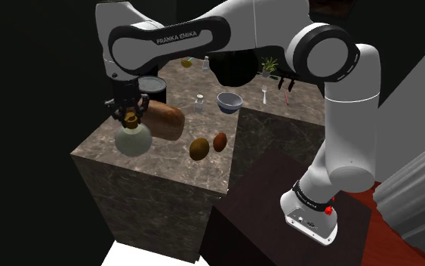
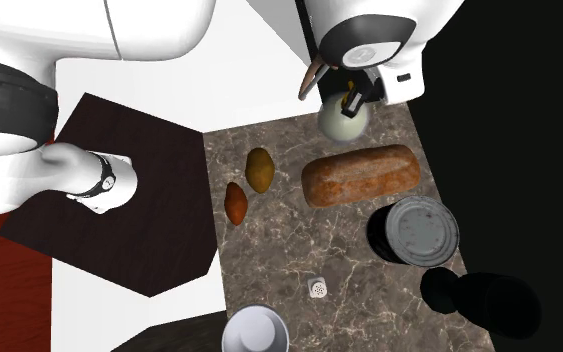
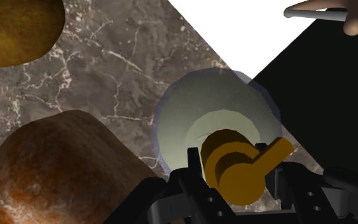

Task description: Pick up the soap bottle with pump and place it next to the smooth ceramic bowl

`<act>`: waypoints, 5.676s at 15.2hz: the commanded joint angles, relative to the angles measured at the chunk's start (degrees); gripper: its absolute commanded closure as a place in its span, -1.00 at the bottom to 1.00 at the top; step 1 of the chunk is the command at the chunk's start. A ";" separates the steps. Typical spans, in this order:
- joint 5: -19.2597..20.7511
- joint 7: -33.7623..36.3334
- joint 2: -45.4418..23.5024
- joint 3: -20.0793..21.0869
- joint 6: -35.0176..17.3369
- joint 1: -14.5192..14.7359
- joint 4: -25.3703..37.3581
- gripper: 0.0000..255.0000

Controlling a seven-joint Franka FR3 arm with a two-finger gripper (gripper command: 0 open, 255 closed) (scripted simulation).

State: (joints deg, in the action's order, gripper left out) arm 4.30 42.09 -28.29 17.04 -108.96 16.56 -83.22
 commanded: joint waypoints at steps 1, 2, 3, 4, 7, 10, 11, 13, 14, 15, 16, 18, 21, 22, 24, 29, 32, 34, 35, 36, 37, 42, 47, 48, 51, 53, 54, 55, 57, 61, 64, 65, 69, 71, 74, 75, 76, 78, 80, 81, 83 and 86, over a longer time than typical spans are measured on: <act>-0.08 0.03 0.26 0.07 1.35 0.07 1.12 1.00; -0.12 0.03 0.40 0.10 2.05 0.08 1.69 1.00; -0.15 0.03 0.52 0.13 2.76 0.11 2.28 1.00; -0.19 0.03 0.63 0.15 3.47 0.13 2.88 1.00; -0.27 0.05 0.88 0.22 5.65 0.23 4.83 1.00; -0.31 0.09 1.00 0.28 7.90 0.36 6.98 1.00; -0.32 0.10 1.00 0.30 8.67 0.41 7.75 1.00; -0.32 0.14 0.96 0.33 10.23 0.53 9.36 1.00; -0.31 0.16 0.92 0.34 11.02 0.60 10.20 1.00; -0.29 0.18 0.85 0.35 11.83 0.67 11.08 1.00; -0.28 0.20 0.77 0.36 12.65 0.75 11.98 1.00; -0.22 0.26 0.54 0.38 14.33 0.93 13.90 1.00; -0.09 0.35 0.01 0.39 16.95 1.26 17.06 1.00; -0.05 0.37 -0.15 0.40 17.63 1.36 17.91 1.00; -1.23 -1.61 4.20 0.27 16.27 -1.10 12.19 1.00; -3.93 -7.22 13.35 -0.86 14.63 -6.31 1.46 1.00; -5.27 -10.88 17.97 -2.01 14.47 -8.97 -3.33 1.00; -6.02 -13.40 20.74 -2.95 14.62 -10.58 -5.99 1.00; -6.34 -14.67 22.04 -3.47 14.76 -11.35 -7.18 1.00; -6.62 -15.96 23.28 -4.00 14.93 -12.09 -8.27 1.00; -6.87 -17.24 24.47 -4.57 15.14 -12.81 -9.29 1.00; -7.60 -23.73 29.52 -7.70 16.61 -16.18 -13.13 1.00; -7.54 -30.27 33.13 -11.20 18.58 -19.31 -15.10 1.00; -7.46 -31.59 33.67 -11.92 19.01 -19.92 -15.28 1.00; -7.09 -35.54 34.96 -14.14 20.37 -21.73 -15.41 1.00; -6.76 -38.19 35.53 -15.66 21.31 -22.92 -15.15 1.00; -6.59 -39.53 35.72 -16.43 21.79 -23.51 -14.91 1.00; -6.53 -39.93 35.77 -16.66 21.94 -23.69 -14.83 1.00; -6.53 -39.99 36.14 -16.66 20.33 -23.68 -16.82 1.00; -6.54 -40.09 36.69 -16.65 17.17 -23.67 -20.52 1.00; -6.55 -40.17 36.96 -16.64 14.82 -23.67 -23.14 1.00; -6.55 -40.19 37.03 -16.63 14.04 -23.66 -23.99 1.00; -6.57 -40.29 37.17 -16.62 10.95 -23.66 -27.22 1.00; -6.58 -40.35 37.16 -16.61 9.41 -23.65 -28.75 1.00; -6.60 -40.42 37.06 -16.60 7.11 -23.65 -30.95 1.00; -6.61 -40.45 37.00 -16.60 6.34 -23.64 -31.66 1.00; -6.62 -40.47 36.93 -16.59 5.58 -23.64 -32.35 1.00; -6.63 -40.52 36.75 -16.58 4.05 -23.64 -33.71 1.00; -6.65 -40.58 36.52 -16.58 2.52 -23.63 -35.01 1.00; -6.66 -40.60 36.38 -16.57 1.75 -23.63 -35.64 1.00; -6.68 -40.66 36.08 -16.57 0.22 -23.62 -36.87 1.00; -6.71 -40.74 35.53 -16.55 -2.08 -23.61 -38.62 1.00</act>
State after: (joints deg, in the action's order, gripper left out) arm -2.40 1.38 7.45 0.48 -110.26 -7.06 -121.34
